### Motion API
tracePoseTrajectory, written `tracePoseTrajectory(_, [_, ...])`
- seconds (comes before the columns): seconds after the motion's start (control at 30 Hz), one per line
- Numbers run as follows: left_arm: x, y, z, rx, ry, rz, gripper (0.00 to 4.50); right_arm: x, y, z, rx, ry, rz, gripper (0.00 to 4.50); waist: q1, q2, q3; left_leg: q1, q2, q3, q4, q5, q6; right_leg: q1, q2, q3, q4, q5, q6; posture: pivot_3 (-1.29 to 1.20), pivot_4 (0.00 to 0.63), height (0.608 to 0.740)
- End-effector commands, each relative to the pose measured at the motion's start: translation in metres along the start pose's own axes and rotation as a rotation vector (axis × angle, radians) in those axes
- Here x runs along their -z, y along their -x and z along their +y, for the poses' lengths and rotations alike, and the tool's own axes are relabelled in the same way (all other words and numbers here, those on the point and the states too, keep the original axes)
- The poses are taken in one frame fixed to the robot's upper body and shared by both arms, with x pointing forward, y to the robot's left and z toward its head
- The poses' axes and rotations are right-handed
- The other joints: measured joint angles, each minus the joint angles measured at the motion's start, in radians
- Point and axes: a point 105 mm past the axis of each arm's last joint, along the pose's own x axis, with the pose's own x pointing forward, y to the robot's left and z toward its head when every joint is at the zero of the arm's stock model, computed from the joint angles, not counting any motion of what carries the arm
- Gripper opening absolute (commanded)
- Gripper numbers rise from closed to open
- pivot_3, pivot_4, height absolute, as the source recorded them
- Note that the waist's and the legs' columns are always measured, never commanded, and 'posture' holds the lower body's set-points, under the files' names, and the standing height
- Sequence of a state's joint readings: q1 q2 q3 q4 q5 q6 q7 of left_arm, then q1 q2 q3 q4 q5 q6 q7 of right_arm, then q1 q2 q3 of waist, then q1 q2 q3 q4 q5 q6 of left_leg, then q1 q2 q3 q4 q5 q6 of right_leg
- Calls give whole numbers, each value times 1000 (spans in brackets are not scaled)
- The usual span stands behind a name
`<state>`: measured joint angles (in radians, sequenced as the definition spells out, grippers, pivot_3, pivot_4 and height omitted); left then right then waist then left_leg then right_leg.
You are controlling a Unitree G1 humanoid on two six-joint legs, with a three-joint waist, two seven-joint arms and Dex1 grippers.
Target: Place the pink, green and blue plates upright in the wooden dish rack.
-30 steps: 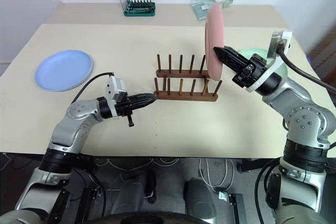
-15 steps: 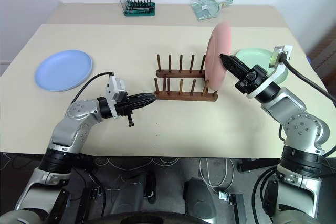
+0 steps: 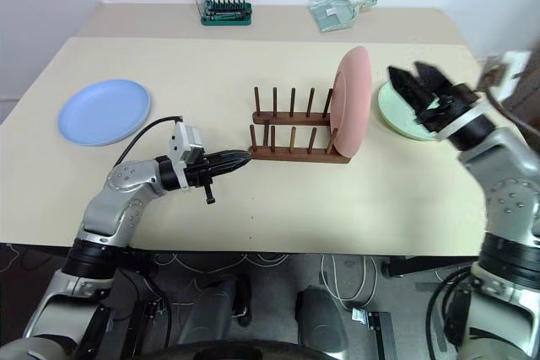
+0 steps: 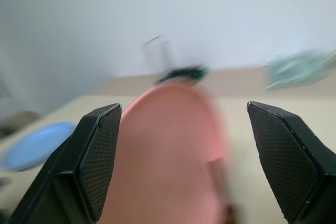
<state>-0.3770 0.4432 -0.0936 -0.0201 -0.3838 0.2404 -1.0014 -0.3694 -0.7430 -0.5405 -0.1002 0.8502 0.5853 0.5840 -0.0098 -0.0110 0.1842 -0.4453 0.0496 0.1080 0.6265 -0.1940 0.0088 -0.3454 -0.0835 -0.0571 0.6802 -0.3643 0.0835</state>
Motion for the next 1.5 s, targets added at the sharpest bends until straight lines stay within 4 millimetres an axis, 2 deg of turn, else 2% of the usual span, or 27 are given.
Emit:
tracePoseTrajectory(0.03, [-11,1,-2,18,-25,-32,328,1,16,-20,78,183,99,3869,-1,0,0,0,0,0,0,0,0,0,0,0,0,0,0,0,150,732])
tracePoseTrajectory(0.17, [-10,-3,-8,87,-36,-9,328,49,24,-39,84,481,419,3869,-12,0,0,2,1,1,0,0,0,1,1,0,0,0,0,0,150,732])
tracePoseTrajectory(0.33, [-10,-9,-15,144,-62,-2,328,94,18,-63,67,709,632,3869,-11,2,1,2,1,2,0,4,-6,-1,2,2,1,0,0,0,150,732])
tracePoseTrajectory(0.43, [-9,-11,-17,155,-57,-3,328,114,11,-71,50,796,696,3869,-7,2,1,1,1,3,0,5,-7,-2,2,2,1,0,0,0,150,732])
tracePoseTrajectory(0.67, [-3,-8,-18,143,-38,-3,328,149,-2,-86,63,851,774,3869,-12,1,1,2,1,4,1,5,-8,-1,3,2,1,0,0,0,150,732])
tracePoseTrajectory(0.77, [-1,-5,-17,131,-33,2,328,155,-3,-90,76,853,785,3109,-11,1,1,3,1,3,2,5,-8,1,2,2,1,0,0,0,150,732])
tracePoseTrajectory(0.97, [-1,-2,-18,116,-28,6,328,157,0,-94,95,881,778,174,-4,1,1,3,1,3,2,5,-8,2,2,2,1,0,0,0,150,732])
tracePoseTrajectory(1.07, [-2,-3,-19,118,-28,4,328,149,2,-97,121,922,751,76,-5,1,1,3,1,3,2,5,-8,2,1,2,1,0,0,0,150,732])
tracePoseTrajectory(1.2, [-4,-4,-18,119,-32,3,328,118,6,-109,222,1040,695,76,-3,1,2,3,1,3,2,5,-8,2,1,1,1,0,0,0,150,732])
tracePoseTrajectory(1.3, [-5,-5,-18,120,-33,2,328,60,4,-112,341,1140,532,76,-4,5,4,2,1,3,2,5,-8,1,1,2,1,0,0,0,150,732])
tracePoseTrajectory(1.37, [-5,-6,-17,118,-35,-1,328,31,1,-104,369,1180,448,76,-8,7,4,2,1,3,2,5,-8,0,1,2,2,0,0,0,150,732])
tracePoseTrajectory(1.4, [-6,-6,-17,115,-37,-3,328,17,-2,-97,365,1197,400,76,-10,7,4,2,1,3,2,5,-9,0,2,2,2,0,0,0,150,732])
tracePoseTrajectory(1.5, [-9,-9,-10,90,-52,-15,328,-39,-21,-52,303,1213,185,76,-14,8,4,3,2,3,1,6,-10,0,2,2,2,0,0,0,150,732])
